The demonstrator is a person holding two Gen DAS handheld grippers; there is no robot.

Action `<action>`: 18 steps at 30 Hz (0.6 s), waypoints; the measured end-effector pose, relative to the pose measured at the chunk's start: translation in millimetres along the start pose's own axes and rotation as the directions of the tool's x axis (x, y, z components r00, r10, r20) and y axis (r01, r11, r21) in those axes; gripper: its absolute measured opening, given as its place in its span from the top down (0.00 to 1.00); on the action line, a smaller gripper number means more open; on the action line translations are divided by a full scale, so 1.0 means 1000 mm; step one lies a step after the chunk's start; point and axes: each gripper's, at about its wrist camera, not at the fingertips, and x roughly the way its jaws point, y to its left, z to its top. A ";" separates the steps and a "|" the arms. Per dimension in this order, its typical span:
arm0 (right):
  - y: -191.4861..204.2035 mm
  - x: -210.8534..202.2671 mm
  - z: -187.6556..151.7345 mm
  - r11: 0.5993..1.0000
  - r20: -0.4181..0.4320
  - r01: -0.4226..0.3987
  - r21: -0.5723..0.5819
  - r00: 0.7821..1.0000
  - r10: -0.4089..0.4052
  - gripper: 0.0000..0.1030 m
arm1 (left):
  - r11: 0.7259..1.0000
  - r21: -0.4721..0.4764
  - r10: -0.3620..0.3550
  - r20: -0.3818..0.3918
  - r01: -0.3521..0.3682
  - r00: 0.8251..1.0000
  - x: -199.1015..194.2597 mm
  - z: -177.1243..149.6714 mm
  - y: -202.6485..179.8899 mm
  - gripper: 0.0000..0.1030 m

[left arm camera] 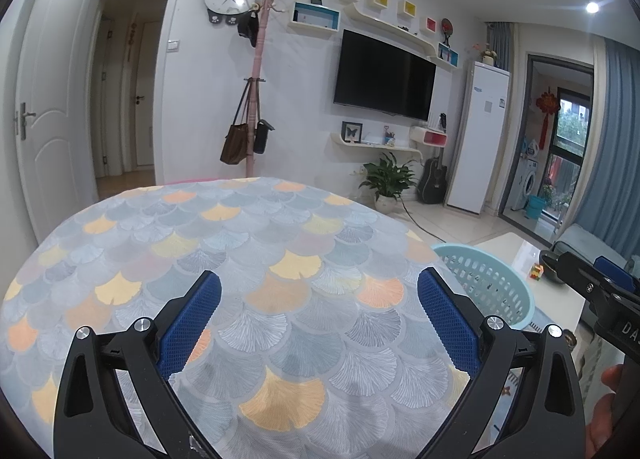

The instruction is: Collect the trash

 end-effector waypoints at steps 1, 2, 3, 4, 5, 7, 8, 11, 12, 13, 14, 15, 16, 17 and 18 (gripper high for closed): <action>0.000 0.000 0.000 1.000 -0.002 0.000 0.000 1.000 0.000 0.14 | 1.000 -0.001 0.000 0.000 0.000 1.000 0.000 0.000 0.000 0.07; 0.000 0.001 -0.001 1.000 -0.004 -0.002 0.001 1.000 0.002 0.14 | 1.000 -0.002 0.000 0.000 0.000 1.000 0.000 0.000 0.000 0.07; 0.000 0.001 -0.001 1.000 -0.006 -0.003 0.001 1.000 0.003 0.14 | 1.000 -0.002 0.000 0.000 0.000 1.000 0.000 0.000 0.000 0.07; -0.001 0.001 -0.001 1.000 -0.007 -0.004 0.002 1.000 0.004 0.14 | 1.000 -0.001 -0.001 0.001 0.001 1.000 0.000 0.000 0.000 0.07; -0.001 0.001 -0.001 1.000 -0.008 -0.005 0.003 1.000 0.005 0.14 | 1.000 0.000 -0.001 0.001 0.001 1.000 0.000 0.000 -0.001 0.07; -0.001 0.001 -0.001 1.000 -0.007 -0.004 0.002 1.000 0.004 0.14 | 1.000 0.001 0.001 0.003 -0.001 1.000 -0.001 0.000 -0.002 0.07; -0.001 0.001 -0.001 1.000 -0.005 -0.003 0.000 1.000 0.003 0.14 | 1.000 0.001 0.001 0.004 -0.001 1.000 -0.001 0.000 -0.002 0.07; -0.001 0.002 -0.001 1.000 -0.005 -0.004 -0.003 1.000 0.004 0.14 | 1.000 0.000 0.002 0.003 -0.002 1.000 -0.001 0.000 -0.002 0.07; -0.001 0.002 -0.001 1.000 -0.005 -0.005 -0.002 1.000 0.005 0.14 | 1.000 -0.001 0.001 0.003 -0.001 1.000 -0.002 0.000 -0.002 0.07; 0.000 0.002 -0.002 1.000 -0.006 -0.006 -0.002 1.000 0.006 0.14 | 1.000 -0.002 0.000 0.004 0.000 1.000 -0.002 0.000 -0.002 0.07; 0.000 0.002 -0.002 1.000 -0.008 -0.008 -0.002 1.000 0.008 0.14 | 1.000 0.000 0.001 0.004 -0.001 1.000 -0.002 0.000 -0.003 0.07; 0.000 0.003 -0.002 1.000 -0.010 -0.009 -0.003 1.000 0.009 0.14 | 1.000 0.000 0.001 0.005 -0.001 1.000 -0.002 0.000 -0.002 0.07; 0.001 0.003 -0.002 1.000 -0.010 -0.009 -0.005 1.000 0.009 0.14 | 1.000 0.001 0.001 0.005 -0.001 1.000 -0.002 0.000 -0.002 0.07; 0.001 0.003 -0.002 1.000 -0.011 -0.010 -0.007 1.000 0.010 0.14 | 1.000 0.001 0.002 0.006 -0.002 1.000 -0.002 0.000 -0.002 0.07; 0.001 0.004 -0.001 1.000 -0.010 -0.010 -0.009 1.000 0.010 0.14 | 1.000 0.001 0.004 0.005 -0.004 1.000 -0.001 0.000 -0.001 0.07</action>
